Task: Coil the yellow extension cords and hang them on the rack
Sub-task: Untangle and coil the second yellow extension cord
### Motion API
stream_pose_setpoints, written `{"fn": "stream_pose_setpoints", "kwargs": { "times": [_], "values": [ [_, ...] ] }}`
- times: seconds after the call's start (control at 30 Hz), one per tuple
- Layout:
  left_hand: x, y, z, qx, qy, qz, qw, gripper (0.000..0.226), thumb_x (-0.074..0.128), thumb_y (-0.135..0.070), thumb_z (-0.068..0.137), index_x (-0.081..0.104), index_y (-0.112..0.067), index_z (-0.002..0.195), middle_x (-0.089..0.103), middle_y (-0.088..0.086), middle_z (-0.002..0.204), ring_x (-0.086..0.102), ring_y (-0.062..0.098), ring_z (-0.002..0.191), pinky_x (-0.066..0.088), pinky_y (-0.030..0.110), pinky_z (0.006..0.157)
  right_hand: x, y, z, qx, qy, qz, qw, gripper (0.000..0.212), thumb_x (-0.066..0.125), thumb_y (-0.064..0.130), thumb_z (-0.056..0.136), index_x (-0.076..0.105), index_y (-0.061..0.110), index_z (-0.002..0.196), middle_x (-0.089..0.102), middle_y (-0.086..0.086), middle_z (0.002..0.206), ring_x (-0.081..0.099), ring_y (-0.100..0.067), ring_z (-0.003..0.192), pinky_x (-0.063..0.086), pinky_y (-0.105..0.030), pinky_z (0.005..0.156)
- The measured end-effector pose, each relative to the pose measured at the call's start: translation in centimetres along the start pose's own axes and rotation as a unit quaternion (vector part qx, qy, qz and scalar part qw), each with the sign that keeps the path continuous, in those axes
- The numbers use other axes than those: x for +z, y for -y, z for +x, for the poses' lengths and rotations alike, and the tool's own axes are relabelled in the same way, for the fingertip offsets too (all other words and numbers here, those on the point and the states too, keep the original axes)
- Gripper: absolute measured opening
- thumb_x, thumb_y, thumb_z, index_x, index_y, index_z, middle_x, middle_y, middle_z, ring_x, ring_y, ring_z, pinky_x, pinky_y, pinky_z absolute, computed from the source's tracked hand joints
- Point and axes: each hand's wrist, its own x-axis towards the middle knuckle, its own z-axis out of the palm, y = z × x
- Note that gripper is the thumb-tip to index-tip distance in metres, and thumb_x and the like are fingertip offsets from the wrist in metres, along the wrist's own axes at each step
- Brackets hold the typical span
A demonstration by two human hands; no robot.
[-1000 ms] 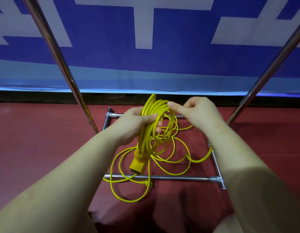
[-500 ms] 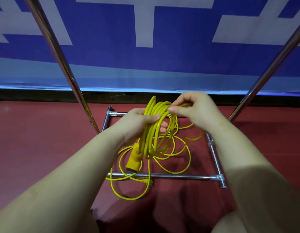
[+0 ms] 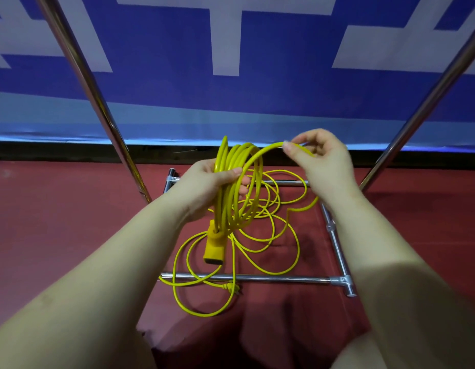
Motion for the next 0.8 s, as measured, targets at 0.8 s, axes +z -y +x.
{"fn": "stream_pose_setpoints", "kwargs": {
  "times": [0.8],
  "values": [
    [1.0,0.3,-0.4,-0.025,0.093,-0.020,0.995,0.013,0.051,-0.003,0.091,0.063,-0.008,0.096,0.073,0.004,0.076,0.067,0.011,0.061,0.058,0.025,0.061,1.1,0.1,-0.6,-0.035,0.101,-0.063,0.992,0.026,0.081,0.027,0.069,0.055,0.026,0.070,0.059,0.001,0.068,0.051,-0.008,0.060,0.041,-0.023,0.060]
  ]
}}
